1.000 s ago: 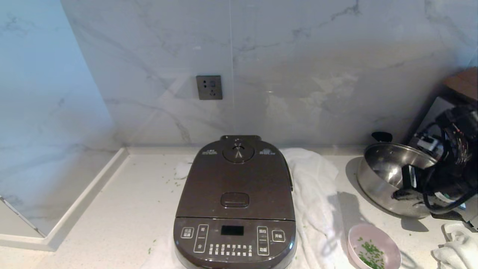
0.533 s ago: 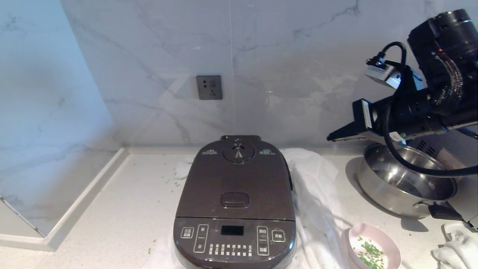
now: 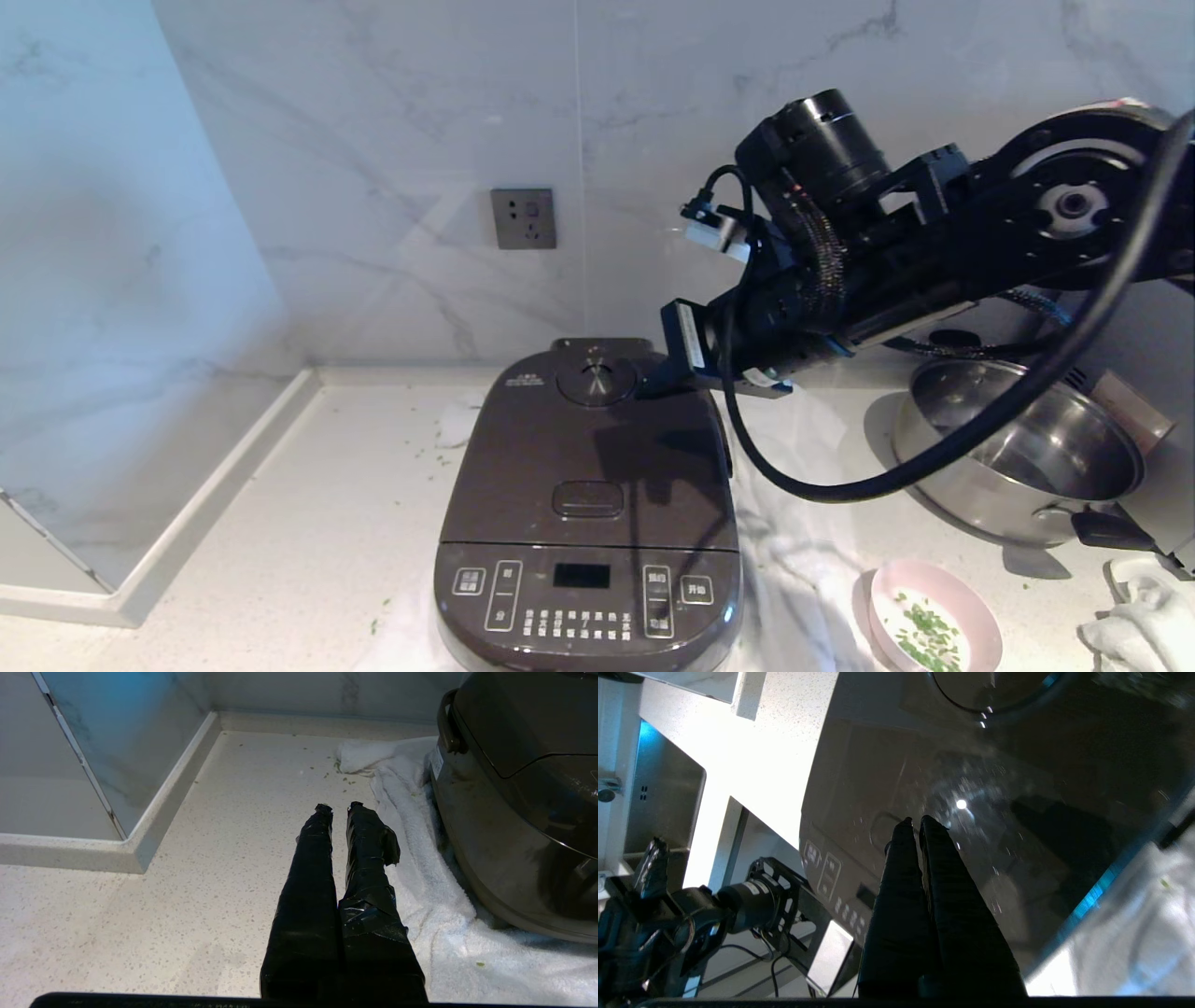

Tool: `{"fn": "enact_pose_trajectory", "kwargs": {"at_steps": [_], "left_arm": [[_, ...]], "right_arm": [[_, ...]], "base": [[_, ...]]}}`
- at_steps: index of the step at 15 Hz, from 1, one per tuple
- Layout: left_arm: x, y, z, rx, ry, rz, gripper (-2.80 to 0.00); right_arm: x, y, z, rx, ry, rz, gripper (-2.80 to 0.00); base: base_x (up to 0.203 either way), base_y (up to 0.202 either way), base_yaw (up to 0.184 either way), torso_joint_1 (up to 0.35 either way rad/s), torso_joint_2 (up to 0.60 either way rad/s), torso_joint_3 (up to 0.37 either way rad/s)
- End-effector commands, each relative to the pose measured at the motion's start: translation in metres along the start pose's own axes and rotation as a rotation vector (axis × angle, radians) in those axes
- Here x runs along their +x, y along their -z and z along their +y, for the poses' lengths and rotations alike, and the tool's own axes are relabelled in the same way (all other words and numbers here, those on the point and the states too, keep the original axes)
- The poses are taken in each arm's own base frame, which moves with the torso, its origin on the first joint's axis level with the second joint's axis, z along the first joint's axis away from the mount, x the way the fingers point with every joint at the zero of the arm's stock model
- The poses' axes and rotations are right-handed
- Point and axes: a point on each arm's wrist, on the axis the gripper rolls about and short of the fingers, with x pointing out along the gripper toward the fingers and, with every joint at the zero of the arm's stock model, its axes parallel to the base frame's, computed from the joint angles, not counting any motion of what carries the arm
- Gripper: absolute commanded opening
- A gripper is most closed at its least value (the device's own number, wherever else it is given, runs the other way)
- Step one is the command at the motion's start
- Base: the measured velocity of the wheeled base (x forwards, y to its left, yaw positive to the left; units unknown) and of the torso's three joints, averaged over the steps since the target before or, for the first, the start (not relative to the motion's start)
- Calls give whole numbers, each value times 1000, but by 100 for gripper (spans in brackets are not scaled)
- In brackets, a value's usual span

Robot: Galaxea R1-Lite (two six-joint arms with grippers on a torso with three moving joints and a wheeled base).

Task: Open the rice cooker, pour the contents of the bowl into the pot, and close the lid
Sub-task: Open the rice cooker

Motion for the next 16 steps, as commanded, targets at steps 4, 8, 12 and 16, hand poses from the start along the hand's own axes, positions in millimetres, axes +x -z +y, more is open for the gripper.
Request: {"fn": "enact_pose_trajectory", "kwargs": {"at_steps": [4,8,12,16], "left_arm": [[0,0,0,-1,1,3,-280],[0,1,0,-1,1,2,-280],[0,1,0,-1,0,4,-280],[0,1,0,-1,0,2,-280]], "right_arm": [[48,19,37,-42,-48,118,-280],[57,41,53,-6,-44,209,-280],[64,44,40,14,15,226,-280],[70,41,26,31,62,218,-280]], "base": [[0,0,0,0,0,0],[0,0,0,0,0,0],[0,0,0,0,0,0],[0,0,0,0,0,0]]}}
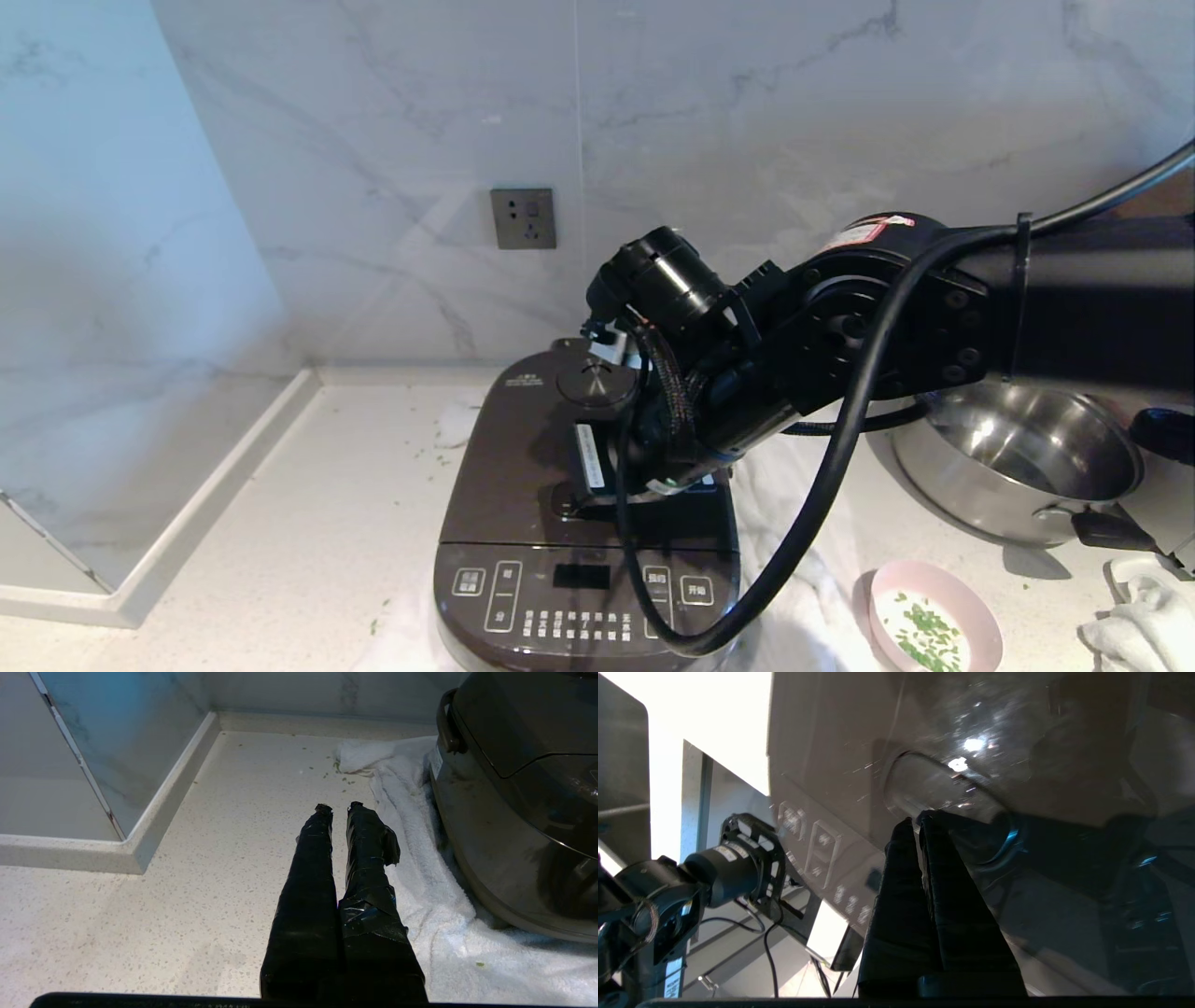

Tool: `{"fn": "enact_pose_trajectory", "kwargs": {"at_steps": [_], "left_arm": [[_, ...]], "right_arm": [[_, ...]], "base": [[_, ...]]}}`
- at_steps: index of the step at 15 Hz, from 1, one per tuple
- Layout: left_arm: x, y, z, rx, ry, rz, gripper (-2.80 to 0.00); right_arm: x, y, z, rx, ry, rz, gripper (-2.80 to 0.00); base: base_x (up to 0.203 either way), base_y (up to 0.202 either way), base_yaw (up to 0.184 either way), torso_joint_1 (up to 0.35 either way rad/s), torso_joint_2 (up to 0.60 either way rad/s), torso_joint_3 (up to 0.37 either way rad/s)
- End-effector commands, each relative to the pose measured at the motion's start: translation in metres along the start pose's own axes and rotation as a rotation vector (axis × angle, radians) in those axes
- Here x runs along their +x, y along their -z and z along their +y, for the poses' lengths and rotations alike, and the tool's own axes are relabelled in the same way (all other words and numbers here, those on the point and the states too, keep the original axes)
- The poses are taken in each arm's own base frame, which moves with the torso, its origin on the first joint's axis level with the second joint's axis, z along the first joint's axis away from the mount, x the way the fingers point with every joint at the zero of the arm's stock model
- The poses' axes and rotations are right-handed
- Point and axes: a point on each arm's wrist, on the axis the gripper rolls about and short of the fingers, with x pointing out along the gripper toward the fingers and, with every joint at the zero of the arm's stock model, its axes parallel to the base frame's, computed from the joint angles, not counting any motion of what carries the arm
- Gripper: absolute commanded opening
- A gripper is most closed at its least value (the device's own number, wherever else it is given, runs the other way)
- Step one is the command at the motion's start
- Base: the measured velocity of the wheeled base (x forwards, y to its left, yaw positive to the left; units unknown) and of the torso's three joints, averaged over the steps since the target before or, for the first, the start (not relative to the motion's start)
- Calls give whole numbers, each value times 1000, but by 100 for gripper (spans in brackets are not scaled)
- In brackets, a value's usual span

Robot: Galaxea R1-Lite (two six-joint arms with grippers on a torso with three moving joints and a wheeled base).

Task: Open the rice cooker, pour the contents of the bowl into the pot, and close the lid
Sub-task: Open the rice cooker

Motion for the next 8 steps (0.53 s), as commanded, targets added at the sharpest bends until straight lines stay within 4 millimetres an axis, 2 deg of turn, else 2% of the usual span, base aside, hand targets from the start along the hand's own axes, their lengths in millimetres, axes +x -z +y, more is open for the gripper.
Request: {"fn": "enact_pose_trajectory", "kwargs": {"at_steps": [1,8], "left_arm": [[0,0,0,0,1,3,-280],[0,1,0,0,1,2,-280]], "right_arm": [[0,-1,-3,10,5,0,-280],[6,0,-9,22,21,18,-280]], "base": [[0,0,0,0,0,0],[0,0,0,0,0,0]]}}
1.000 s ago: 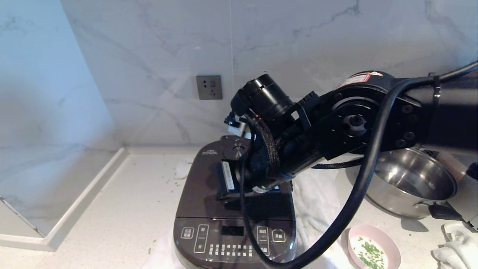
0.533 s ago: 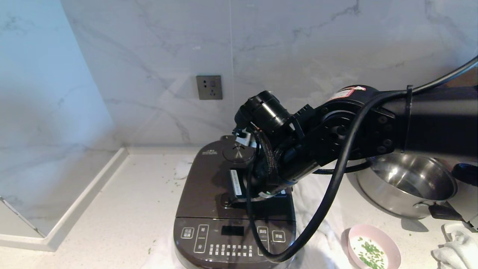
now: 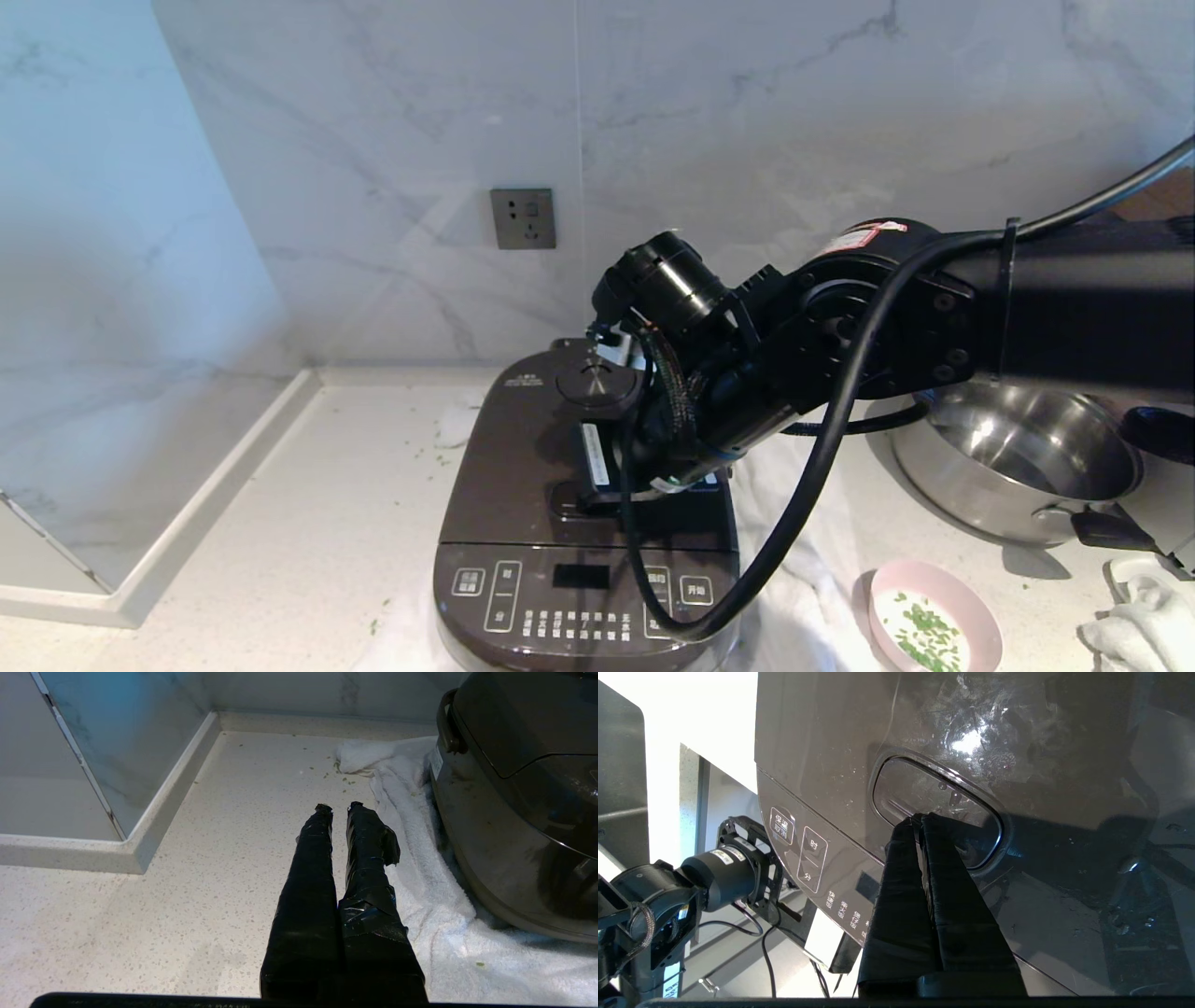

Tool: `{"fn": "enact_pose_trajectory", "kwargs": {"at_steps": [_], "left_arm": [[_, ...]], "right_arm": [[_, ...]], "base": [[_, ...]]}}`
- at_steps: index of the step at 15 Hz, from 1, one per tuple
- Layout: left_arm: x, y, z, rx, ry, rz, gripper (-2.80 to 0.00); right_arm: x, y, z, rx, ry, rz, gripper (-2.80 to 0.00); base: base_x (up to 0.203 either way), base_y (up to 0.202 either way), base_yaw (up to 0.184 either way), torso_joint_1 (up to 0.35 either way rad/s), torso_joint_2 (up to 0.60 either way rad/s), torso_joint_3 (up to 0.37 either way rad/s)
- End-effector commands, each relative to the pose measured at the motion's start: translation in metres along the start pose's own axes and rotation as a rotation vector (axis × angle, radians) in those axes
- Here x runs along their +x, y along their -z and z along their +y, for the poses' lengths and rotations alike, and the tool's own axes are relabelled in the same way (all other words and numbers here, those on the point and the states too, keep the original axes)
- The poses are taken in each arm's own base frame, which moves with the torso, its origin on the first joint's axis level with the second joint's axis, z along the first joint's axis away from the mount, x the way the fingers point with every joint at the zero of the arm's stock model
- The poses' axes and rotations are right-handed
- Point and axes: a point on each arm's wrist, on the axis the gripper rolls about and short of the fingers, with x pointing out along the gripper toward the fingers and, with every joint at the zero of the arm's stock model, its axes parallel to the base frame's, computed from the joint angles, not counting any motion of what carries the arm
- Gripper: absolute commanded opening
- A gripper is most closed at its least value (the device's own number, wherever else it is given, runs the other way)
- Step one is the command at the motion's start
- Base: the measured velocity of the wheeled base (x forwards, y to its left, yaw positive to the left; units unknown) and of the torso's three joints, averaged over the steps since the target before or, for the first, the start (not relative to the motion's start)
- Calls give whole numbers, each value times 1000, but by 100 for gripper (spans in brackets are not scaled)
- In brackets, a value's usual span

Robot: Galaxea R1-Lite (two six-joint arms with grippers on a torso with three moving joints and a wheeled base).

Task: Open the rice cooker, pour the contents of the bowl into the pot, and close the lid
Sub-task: Open the rice cooker

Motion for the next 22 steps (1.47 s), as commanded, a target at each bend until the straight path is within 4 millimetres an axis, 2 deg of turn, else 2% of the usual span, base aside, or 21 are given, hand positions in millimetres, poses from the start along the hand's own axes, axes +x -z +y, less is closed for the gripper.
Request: {"fn": "enact_pose_trajectory", "kwargs": {"at_steps": [1,8,17,22], "left_arm": [[0,0,0,-1,0,1,-280],[0,1,0,-1,0,4,-280],[0,1,0,-1,0,4,-280],[0,1,0,-1,0,4,-280]], "right_arm": [[4,3,-4,11,13,26,-280],[6,1,-14,35,32,27,-280],[-59,-12,9,-2,-77,-151,-280],[-111,-23,20,-27,-150,-312,-280]], "base": [[0,0,0,0,0,0],[0,0,0,0,0,0],[0,0,0,0,0,0],[0,0,0,0,0,0]]}}
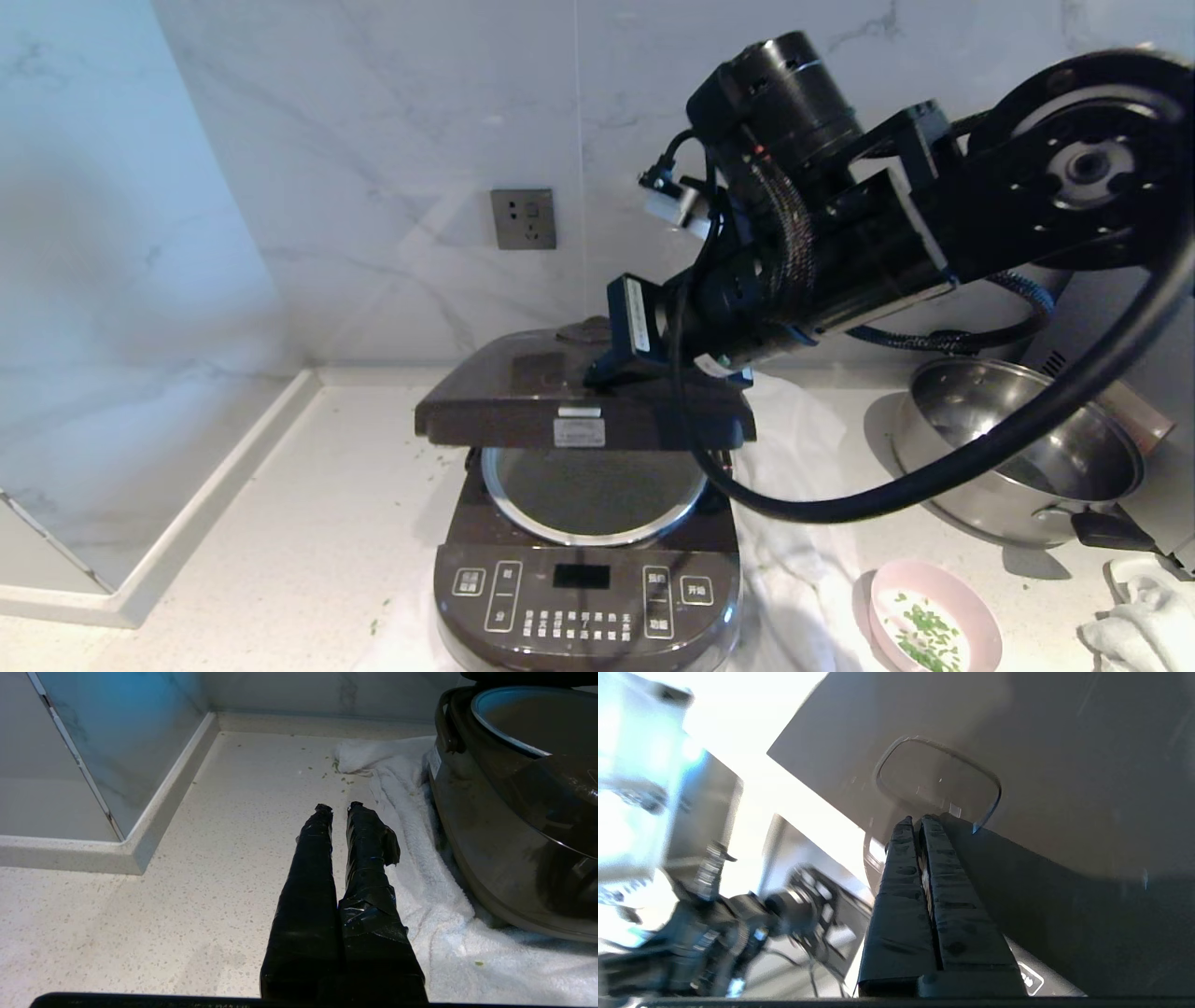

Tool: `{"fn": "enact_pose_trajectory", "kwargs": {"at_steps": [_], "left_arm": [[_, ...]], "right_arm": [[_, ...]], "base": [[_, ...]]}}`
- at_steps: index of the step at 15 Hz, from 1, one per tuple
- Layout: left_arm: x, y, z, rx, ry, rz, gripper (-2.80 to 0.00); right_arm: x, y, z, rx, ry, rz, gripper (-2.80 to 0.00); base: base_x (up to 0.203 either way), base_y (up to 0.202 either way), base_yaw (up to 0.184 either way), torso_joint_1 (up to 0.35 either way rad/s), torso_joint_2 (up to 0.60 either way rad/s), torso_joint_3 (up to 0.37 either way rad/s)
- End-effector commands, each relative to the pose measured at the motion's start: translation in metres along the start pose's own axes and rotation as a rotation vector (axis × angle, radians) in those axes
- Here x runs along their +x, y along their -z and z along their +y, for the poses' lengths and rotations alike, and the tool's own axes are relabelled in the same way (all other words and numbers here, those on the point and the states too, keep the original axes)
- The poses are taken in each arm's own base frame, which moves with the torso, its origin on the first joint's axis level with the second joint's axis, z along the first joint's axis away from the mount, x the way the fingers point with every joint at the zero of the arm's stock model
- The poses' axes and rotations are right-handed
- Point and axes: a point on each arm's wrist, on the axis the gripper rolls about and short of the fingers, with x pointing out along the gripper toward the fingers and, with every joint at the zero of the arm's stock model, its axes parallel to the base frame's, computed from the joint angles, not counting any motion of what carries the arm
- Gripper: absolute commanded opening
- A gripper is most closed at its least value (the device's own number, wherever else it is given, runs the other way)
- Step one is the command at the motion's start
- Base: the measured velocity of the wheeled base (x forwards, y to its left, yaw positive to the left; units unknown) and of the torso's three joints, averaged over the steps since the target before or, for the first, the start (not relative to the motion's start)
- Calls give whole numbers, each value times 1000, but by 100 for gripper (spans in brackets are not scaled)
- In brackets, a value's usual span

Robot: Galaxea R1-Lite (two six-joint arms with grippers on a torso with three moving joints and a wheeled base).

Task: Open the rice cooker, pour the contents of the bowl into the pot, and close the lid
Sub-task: Open the rice cooker

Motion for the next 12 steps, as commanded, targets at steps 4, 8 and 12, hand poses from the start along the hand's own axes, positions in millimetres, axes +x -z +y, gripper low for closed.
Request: {"fn": "enact_pose_trajectory", "kwargs": {"at_steps": [4,8,12], "left_arm": [[0,1,0,-1,0,3,-280],[0,0,0,-1,1,3,-280],[0,0,0,-1,0,2,-280]], "right_arm": [[-36,-21,-2,-20,-14,-147,-280],[-53,-43,-3,-53,-30,-369,-280],[-88,-44,9,-93,-89,-467,-280]], "base": [[0,0,0,0,0,0],[0,0,0,0,0,0],[0,0,0,0,0,0]]}}
